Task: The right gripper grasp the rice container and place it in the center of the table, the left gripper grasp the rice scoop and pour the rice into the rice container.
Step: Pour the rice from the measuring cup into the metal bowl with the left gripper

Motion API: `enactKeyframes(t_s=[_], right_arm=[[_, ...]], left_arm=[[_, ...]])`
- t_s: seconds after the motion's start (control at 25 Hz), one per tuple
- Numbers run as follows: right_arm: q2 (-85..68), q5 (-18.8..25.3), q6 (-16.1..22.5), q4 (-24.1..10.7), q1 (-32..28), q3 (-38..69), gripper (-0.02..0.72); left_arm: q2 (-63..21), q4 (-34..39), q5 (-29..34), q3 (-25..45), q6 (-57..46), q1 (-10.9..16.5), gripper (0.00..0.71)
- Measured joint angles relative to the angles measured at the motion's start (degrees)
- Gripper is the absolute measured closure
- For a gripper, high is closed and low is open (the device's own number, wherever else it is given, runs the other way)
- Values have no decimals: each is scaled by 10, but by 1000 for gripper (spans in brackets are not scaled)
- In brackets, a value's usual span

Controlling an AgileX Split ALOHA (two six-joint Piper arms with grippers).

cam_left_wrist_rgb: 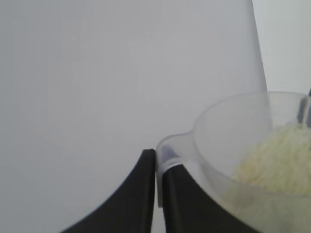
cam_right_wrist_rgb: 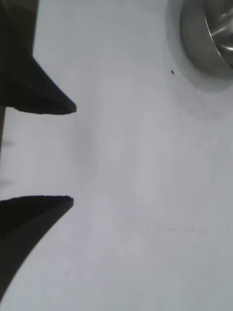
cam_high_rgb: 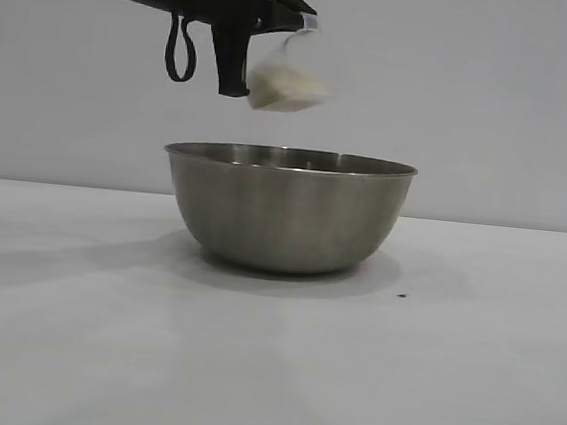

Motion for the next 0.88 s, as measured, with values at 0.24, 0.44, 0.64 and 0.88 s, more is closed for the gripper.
enactKeyframes(t_s=[0.24, 0.44, 0.64, 0.88], right_arm=[[0, 0, 0, 0, 0, 0, 376], [0, 0, 0, 0, 0, 0, 376], [0, 0, 0, 0, 0, 0, 376], [0, 0, 0, 0, 0, 0, 376]], left_arm=[[0, 0, 0, 0, 24, 0, 710], [0, 0, 0, 0, 81, 0, 710], [0, 0, 0, 0, 101, 0, 710], [0, 2, -1, 0, 132, 0, 710]])
